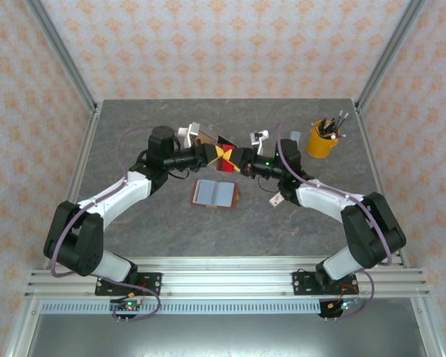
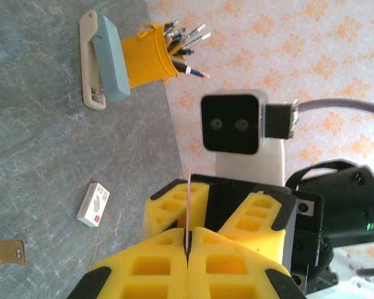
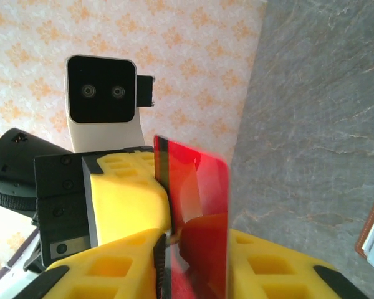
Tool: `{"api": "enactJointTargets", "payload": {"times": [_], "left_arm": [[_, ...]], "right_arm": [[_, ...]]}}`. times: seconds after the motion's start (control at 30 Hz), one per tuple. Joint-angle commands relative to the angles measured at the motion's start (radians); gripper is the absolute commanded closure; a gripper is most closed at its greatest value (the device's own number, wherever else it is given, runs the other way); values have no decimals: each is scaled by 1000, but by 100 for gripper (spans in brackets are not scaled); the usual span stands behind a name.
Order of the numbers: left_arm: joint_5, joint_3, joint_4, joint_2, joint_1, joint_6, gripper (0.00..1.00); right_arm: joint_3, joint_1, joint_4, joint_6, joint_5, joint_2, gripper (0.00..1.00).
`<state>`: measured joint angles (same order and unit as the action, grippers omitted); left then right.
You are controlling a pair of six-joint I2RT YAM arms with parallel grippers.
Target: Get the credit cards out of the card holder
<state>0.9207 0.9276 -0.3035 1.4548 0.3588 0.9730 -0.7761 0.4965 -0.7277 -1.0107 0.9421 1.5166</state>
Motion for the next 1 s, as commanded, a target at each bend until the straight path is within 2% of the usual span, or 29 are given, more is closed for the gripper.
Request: {"api": "enactJointTargets", "payload": {"times": [0.0, 0.27, 0.43, 0.53, 0.6, 0.7, 0.83, 0.97], "left_arm": [[-99, -24, -68, -44, 11, 54, 100], [-197, -59, -32, -95, 9, 71, 100], [-216, -54, -13, -80, 9, 76, 98], [-269, -29, 121, -83, -4, 18, 70], [-324, -13, 236, -89, -23, -37, 51], [-444, 19, 433, -96, -48, -136, 26], [-609, 45, 614, -99, -87, -229, 9], [-691, 20, 666, -121, -118, -274, 0]], "right_arm": [[50, 39, -252, -162, -35, 31, 72], [88, 39, -281, -187, -118, -19, 83], [49, 32, -109, -93, -135, -68, 95], [-18, 20, 183, 110, -172, -110, 100], [-92, 21, 470, 316, -242, -128, 100], [-204, 23, 767, 589, -362, -111, 100], [-352, 34, 993, 853, -475, -4, 100], [-497, 76, 1122, 1052, -557, 136, 100]]}}
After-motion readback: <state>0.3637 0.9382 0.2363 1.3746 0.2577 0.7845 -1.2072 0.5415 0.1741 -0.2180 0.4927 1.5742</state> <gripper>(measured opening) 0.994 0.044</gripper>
